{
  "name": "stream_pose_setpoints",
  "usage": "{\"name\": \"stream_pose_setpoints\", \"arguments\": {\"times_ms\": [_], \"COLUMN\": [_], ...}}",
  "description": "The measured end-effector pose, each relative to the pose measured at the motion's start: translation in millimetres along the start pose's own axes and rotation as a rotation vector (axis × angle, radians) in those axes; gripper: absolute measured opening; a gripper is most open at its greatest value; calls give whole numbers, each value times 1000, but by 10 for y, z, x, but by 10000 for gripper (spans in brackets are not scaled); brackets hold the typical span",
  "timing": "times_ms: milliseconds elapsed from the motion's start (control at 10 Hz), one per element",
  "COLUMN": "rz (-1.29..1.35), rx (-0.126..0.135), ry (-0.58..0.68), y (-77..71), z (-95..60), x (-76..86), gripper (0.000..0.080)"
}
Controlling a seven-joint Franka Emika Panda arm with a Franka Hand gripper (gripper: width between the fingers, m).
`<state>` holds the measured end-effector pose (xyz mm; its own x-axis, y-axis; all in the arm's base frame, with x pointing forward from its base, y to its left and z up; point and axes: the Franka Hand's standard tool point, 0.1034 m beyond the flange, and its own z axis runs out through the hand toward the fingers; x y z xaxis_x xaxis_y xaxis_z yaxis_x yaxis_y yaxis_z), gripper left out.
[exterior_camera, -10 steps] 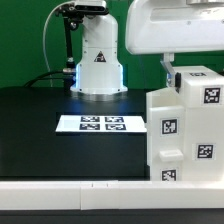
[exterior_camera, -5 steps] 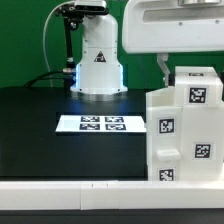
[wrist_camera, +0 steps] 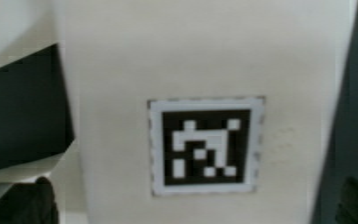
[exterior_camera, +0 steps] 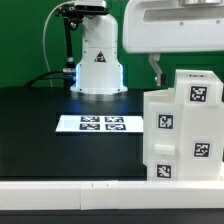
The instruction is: Assemble cabinet
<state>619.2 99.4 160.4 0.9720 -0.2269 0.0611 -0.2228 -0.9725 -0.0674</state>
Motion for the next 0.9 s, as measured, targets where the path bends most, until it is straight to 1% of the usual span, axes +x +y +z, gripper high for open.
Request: {"name": "stream_pose_setpoints", "arguments": {"times_ms": [300,400,900], "rz": [-57,-57,-58], "rx": [0,2,1], "ry": [-6,-1,-4], "y": [-12,-17,-17], "z": [-268,-296,-262], "x": [73,96,83], "gripper": [796,796,796]}}
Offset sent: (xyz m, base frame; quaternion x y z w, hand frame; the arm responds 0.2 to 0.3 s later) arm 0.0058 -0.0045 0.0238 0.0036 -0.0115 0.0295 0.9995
